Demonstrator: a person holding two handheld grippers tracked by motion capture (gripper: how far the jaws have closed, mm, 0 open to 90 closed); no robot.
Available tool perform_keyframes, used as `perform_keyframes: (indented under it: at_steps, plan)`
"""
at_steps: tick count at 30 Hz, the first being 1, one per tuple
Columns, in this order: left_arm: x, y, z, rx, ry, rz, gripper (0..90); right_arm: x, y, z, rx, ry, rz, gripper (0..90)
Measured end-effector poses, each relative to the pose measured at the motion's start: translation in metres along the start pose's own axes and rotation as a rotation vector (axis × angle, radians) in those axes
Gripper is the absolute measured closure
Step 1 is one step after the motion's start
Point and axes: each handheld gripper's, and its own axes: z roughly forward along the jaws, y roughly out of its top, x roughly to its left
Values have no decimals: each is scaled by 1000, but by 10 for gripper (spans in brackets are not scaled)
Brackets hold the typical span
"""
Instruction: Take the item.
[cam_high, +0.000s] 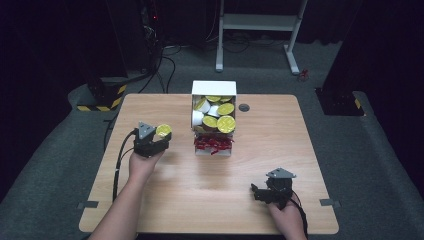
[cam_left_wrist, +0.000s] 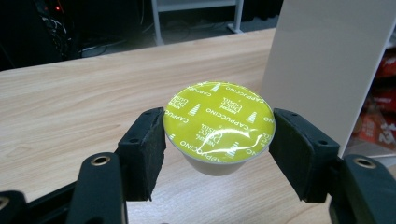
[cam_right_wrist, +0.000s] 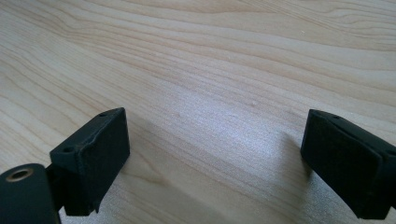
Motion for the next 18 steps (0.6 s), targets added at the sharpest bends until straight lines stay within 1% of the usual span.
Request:
perform_keyframes:
  at_steps: [4,8,11,12,14,16,18]
  plan:
    - [-3,-2,5,13,-3,2,372,0,0,0,-1,-1,2,79]
    - [-6,-6,11,40,-6,9,372,0,0,0,-1,-1,1,79]
    - [-5,-7,13,48,-2,12,372,0,0,0,1,1,3,79]
    - [-5,-9,16,61,-1,5,372,0,0,0,1,1,2,79]
    - [-5,-10,18,67,0,6,372,0,0,0,0,0,-1,79]
    - [-3,-12,24,85,1,-4,372,0,0,0,-1,0,-5,79]
    - [-3,-13,26,91,1,-12,372,0,0,0,-1,0,-5,80]
